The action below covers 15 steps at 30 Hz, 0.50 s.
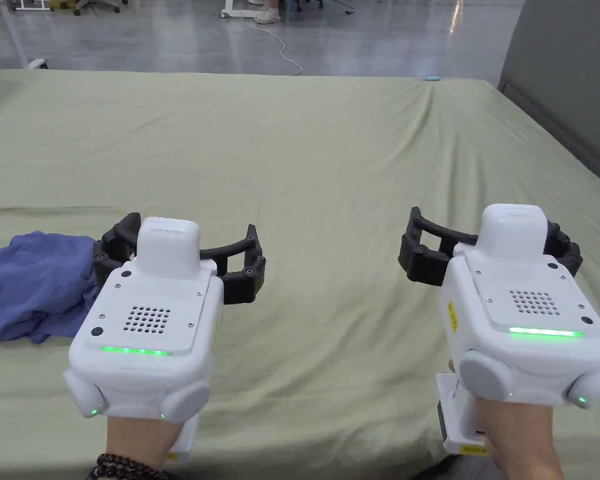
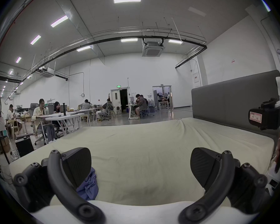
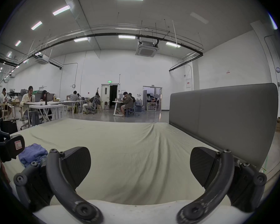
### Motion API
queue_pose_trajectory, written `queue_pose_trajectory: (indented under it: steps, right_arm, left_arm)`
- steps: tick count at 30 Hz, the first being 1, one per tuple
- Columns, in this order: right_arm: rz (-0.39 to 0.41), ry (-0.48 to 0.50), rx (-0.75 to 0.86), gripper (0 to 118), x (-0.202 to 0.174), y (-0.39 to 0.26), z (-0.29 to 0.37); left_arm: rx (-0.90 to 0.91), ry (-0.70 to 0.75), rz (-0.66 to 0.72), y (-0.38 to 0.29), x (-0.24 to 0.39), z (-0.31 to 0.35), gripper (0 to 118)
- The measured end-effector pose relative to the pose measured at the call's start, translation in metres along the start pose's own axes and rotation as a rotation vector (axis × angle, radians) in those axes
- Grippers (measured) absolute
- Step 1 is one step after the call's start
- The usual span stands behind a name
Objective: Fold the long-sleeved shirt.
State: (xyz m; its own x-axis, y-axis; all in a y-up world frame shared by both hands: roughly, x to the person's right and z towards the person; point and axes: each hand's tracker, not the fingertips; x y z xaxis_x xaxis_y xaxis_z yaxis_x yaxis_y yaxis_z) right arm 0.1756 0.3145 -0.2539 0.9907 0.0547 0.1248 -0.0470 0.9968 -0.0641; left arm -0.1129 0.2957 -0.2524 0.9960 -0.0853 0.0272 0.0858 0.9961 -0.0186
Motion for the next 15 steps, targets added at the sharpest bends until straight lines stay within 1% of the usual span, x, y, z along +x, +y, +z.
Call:
queue_pose_trajectory:
  steps: [4, 15]
  right_arm:
    - [-0.022, -0.010, 0.008, 118, 0.0016, 0.0024, 0.0003]
    - [0.003, -0.013, 0.009, 118, 0.0015, 0.0010, 0.0010]
  left_arm:
    - [0.009, 0.008, 0.000, 0.0000, 0.0009, 0.0013, 118]
    - [0.009, 0.009, 0.012, 0.0005, 0.0005, 0.0005, 118]
